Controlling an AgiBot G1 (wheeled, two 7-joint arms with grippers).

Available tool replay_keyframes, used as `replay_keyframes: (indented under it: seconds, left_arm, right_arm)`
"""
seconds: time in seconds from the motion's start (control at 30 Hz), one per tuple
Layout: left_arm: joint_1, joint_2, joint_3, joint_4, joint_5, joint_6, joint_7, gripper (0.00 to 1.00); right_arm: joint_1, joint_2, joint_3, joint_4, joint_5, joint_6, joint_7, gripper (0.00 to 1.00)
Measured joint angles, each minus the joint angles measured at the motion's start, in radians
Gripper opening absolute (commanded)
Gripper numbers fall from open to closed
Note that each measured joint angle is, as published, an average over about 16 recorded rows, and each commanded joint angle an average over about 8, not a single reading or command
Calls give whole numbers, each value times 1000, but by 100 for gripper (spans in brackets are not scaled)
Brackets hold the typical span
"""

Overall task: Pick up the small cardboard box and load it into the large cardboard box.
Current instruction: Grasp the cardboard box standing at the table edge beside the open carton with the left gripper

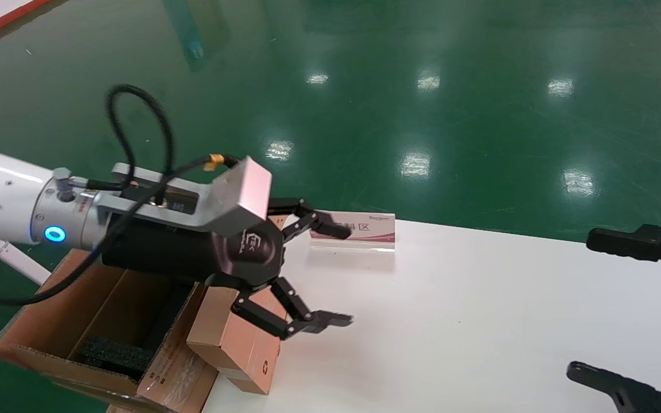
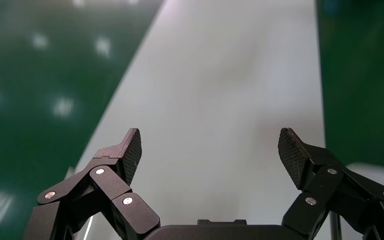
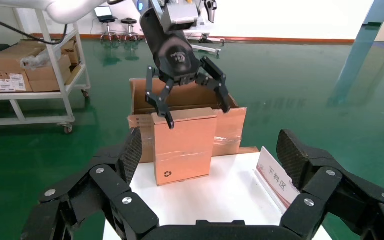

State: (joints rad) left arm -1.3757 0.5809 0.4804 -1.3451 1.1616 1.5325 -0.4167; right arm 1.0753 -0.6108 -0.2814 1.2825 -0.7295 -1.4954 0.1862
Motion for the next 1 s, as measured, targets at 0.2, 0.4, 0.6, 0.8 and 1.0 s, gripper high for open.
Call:
replay_keyframes:
  seconds: [0.2, 0.4, 0.6, 0.8, 1.0]
  left_arm:
    - [-156, 39, 156, -1, 137, 40, -87, 100]
    - [-297, 72, 351, 1, 220, 54, -199, 100]
    - [-414, 88, 524, 1, 270, 49, -334, 100]
    - [-507, 96, 638, 0, 312, 38, -473, 100]
    - [-578, 100, 708, -2, 346, 32, -591, 100]
  right_arm:
    - [0, 0, 0, 0, 0, 0, 0, 100]
    - [0, 0, -1, 0, 1, 0, 0, 100]
    - [0, 1, -1, 0, 1, 1, -1, 100]
    - [0, 1, -2, 0, 1, 1, -1, 100]
    - [0, 1, -2, 0, 2, 1, -1, 100]
